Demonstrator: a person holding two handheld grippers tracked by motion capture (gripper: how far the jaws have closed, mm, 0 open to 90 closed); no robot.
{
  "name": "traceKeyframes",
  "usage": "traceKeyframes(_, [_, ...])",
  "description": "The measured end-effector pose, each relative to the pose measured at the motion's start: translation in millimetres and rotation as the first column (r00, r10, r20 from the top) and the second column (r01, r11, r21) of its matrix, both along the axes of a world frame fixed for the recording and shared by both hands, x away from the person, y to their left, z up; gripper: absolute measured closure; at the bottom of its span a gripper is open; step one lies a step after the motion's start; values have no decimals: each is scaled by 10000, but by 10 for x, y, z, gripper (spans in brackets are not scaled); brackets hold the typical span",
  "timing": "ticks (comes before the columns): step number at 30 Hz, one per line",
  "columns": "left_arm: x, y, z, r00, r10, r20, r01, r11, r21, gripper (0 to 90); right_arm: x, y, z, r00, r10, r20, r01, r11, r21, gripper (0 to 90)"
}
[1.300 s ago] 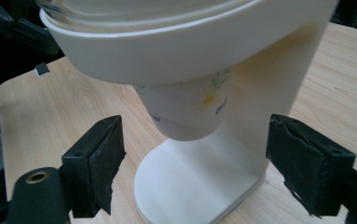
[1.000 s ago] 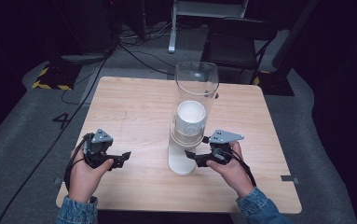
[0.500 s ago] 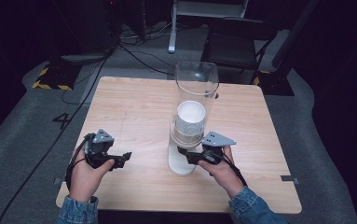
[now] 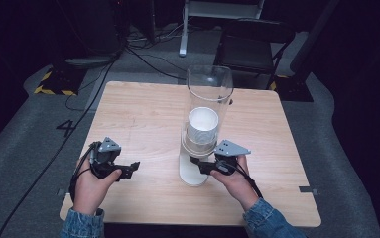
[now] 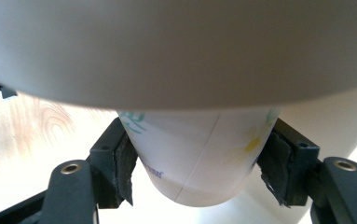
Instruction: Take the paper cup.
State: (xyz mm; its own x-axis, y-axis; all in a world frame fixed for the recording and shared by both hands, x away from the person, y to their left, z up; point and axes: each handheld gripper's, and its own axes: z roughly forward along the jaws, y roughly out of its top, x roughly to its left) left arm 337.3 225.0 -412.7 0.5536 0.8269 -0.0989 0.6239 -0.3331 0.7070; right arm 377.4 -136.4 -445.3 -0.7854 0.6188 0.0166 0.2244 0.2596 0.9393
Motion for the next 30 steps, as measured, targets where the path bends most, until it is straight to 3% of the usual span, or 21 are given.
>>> traceKeyframes(9, [3, 11, 1, 10000, 5, -8, -5, 10000, -64, 165, 9, -29, 6, 9999, 24, 131, -22, 9998, -202, 345])
traceKeyframes(12, [4, 19, 1, 10000, 18, 18, -18, 10000, -28, 165, 21, -49, 2, 9993, -31, 382, 50, 9987, -505, 345])
traceKeyframes(18, [1, 24, 2, 10000, 18, -25, -18, 10000, -98, 165, 28, -54, -2, 9994, 20, 357, -3, 9989, -465, 344])
traceKeyframes(27, [0, 68, 13, 9999, 160, 35, -160, 9998, -139, 164, -4, -11, -36, 9998, -183, 25, 183, 9998, -43, 343])
traceKeyframes(30, [0, 76, 17, 9999, 146, 11, -145, 9997, -188, 164, -12, 22, -62, 9984, 144, -551, -136, 9998, 162, 346])
